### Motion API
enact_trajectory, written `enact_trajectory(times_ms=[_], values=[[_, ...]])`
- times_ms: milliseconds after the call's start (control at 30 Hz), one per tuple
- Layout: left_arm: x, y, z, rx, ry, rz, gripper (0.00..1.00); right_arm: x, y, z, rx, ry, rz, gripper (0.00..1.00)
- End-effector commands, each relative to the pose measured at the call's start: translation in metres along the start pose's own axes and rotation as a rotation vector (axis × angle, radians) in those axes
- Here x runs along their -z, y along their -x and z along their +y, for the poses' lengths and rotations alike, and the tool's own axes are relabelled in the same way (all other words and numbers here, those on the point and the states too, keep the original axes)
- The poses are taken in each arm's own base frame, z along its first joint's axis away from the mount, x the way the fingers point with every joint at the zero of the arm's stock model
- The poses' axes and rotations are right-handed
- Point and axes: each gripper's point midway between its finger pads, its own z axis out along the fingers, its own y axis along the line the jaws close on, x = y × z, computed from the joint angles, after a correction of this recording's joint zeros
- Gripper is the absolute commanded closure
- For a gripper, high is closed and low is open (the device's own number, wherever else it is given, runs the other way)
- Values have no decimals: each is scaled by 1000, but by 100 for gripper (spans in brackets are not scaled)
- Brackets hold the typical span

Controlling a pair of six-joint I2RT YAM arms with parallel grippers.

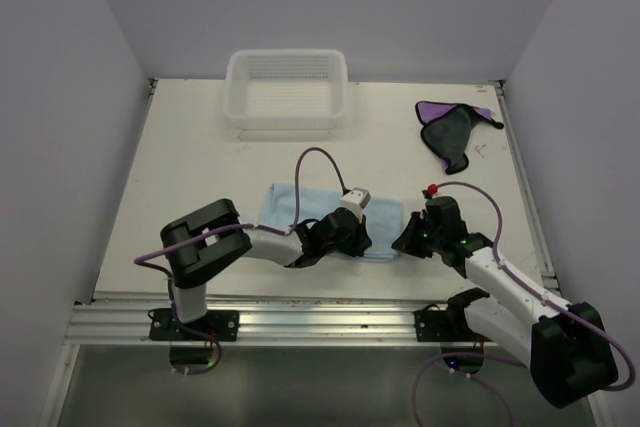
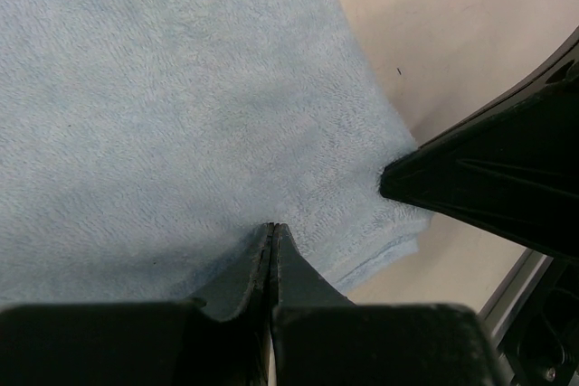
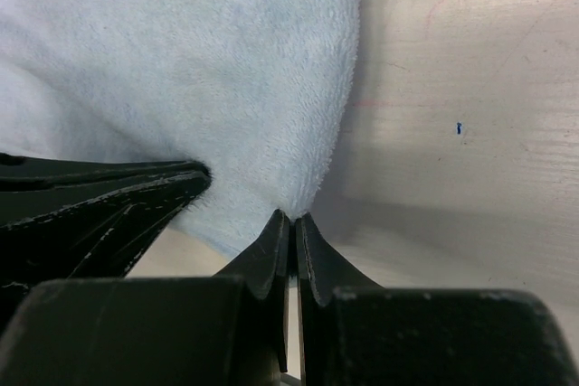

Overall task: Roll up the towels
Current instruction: Roll the towel

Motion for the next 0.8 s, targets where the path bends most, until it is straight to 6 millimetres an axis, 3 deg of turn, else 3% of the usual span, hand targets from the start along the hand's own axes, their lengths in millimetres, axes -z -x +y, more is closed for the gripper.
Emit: enact_trajectory(times_ms=[0,767], values=[[-3,-10,6,3,30,10,100,9,19,16,45,37,-51,100],[-5,-10,8,3,37,6,100,6,19,58,113,139,-47,100]])
